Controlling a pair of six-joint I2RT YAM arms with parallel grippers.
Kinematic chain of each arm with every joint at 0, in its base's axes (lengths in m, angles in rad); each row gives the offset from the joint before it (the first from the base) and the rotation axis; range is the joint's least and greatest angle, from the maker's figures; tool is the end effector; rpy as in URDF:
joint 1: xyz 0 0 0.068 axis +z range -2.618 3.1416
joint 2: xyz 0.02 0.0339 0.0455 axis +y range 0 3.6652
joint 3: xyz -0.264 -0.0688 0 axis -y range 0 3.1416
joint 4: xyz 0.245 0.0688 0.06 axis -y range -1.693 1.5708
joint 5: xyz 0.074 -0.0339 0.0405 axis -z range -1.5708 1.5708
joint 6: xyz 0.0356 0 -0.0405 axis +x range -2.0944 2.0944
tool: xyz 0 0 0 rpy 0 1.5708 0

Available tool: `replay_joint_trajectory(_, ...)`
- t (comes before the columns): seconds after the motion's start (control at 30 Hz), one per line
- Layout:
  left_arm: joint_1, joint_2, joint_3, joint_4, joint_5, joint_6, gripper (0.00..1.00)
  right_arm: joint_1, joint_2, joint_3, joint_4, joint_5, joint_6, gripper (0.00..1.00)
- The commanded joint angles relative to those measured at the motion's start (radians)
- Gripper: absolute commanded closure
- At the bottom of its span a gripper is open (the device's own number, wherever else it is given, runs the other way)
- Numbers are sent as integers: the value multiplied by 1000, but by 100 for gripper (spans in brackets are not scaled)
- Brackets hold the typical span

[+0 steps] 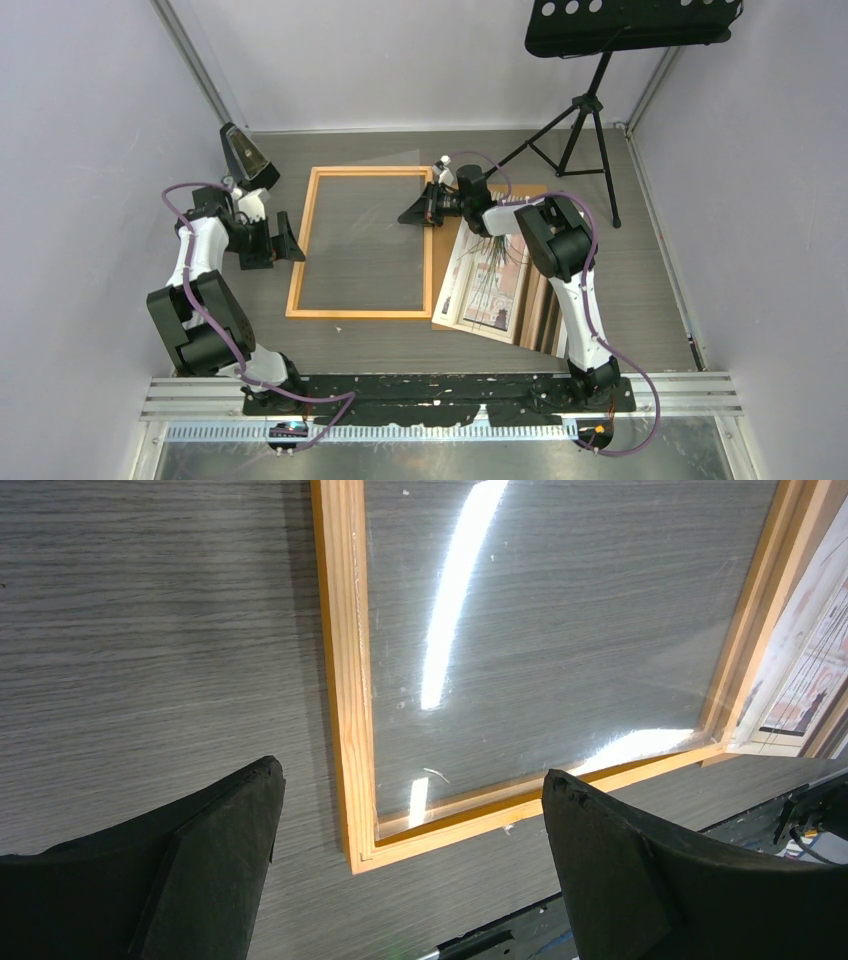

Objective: Put the photo into the frame
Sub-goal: Place the photo frame item in the photo frame.

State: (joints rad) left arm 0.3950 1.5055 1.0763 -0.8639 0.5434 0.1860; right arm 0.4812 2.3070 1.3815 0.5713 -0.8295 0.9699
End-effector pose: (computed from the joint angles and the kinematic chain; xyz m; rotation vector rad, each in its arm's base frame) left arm 0.2647 0.0904 0.2291 -0.1746 2.6577 -0.6038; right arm 0.4173 0.2475 0.1155 -0.1185 2.2266 1.6872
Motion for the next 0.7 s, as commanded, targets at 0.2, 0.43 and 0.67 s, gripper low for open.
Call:
replay_joint_trajectory(0.2, 3, 1, 18, 15, 25, -5, 3, -3, -14, -1, 34, 19, -12, 94)
replay_joint_trajectory(0.43, 4, 4, 14, 18, 28, -6, 3, -3, -19, -12, 37, 24, -14, 94)
replay_joint_trajectory(0.67, 4, 2, 13, 18, 27, -8, 3, -3, -18, -21, 43, 25, -11, 94)
